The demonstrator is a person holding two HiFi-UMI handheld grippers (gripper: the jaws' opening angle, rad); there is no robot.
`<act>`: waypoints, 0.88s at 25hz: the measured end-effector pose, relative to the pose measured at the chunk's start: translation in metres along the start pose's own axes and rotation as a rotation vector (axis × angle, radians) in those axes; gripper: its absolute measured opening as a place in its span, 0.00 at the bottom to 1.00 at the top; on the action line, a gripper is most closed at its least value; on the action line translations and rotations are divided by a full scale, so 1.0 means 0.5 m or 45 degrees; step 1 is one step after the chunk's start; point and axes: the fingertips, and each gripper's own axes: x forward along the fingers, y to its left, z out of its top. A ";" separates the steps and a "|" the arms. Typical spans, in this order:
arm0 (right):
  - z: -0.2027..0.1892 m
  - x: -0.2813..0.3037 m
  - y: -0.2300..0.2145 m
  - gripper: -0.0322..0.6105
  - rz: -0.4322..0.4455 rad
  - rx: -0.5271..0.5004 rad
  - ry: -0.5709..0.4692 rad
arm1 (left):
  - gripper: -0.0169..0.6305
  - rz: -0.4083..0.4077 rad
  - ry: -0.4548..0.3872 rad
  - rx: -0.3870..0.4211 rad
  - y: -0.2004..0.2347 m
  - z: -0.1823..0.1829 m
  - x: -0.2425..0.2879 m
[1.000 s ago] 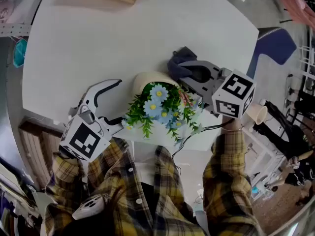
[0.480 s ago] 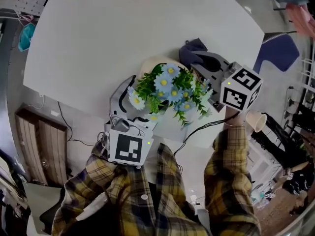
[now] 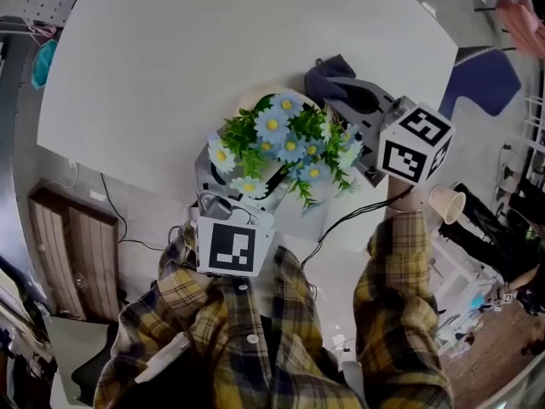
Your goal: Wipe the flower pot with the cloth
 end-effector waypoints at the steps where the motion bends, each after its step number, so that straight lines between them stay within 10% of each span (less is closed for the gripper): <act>1: -0.001 -0.002 -0.001 0.07 0.003 0.002 -0.001 | 0.67 -0.022 -0.001 0.017 -0.001 0.001 0.002; 22: 0.020 0.027 0.012 0.07 0.125 -0.019 0.109 | 0.67 -0.953 0.262 0.472 0.031 -0.003 0.007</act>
